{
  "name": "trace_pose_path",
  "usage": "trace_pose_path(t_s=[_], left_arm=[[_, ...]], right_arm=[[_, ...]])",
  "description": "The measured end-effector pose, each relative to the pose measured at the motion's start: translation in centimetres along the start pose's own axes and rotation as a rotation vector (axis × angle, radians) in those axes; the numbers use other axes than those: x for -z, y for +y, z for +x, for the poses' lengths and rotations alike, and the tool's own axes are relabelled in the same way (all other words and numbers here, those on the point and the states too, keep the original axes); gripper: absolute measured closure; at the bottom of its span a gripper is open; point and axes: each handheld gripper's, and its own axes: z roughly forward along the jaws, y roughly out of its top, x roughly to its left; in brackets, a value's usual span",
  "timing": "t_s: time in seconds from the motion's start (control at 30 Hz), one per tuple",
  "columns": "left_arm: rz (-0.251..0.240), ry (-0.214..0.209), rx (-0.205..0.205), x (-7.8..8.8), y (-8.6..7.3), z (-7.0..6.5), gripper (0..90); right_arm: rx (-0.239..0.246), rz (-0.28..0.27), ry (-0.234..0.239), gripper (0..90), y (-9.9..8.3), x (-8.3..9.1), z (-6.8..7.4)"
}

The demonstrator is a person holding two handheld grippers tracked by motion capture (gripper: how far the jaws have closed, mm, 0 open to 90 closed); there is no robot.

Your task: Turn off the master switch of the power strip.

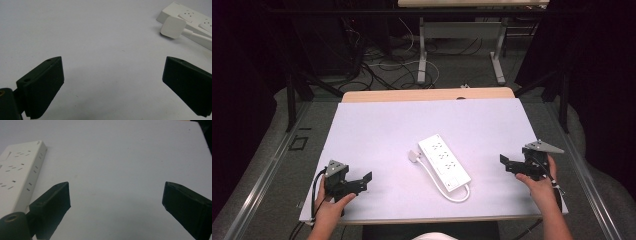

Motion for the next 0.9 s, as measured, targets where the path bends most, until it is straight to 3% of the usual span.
trace_pose_path(t_s=[0.13, 0.27, 0.37, 0.7, 0.9], left_arm=[[0.000, 0.001, 0.003, 0.0, 0.0, 0.0, 3.8], [-0.001, 0.003, 0.008, 0.0, 0.0, 0.1, 3.8], [0.005, 0.003, 0.005, 0.0, 0.0, 0.2, 3.8], [0.008, 0.006, 0.010, -0.1, -0.1, 0.2, 4.0], [0.011, 0.008, 0.009, -0.1, -0.1, 0.2, 4.2]], right_arm=[[-0.012, -0.015, -0.007, 9.4, -0.5, -0.1, -0.6], [0.014, 0.016, -0.001, 11.2, -0.8, -0.5, -0.7], [0.044, -0.002, -0.008, 10.9, -1.1, -0.8, -0.7], [0.070, 0.056, 0.020, 0.0, -1.7, -1.7, -0.3], [0.090, 0.083, 0.053, 0.0, -1.8, -2.1, 0.1]])
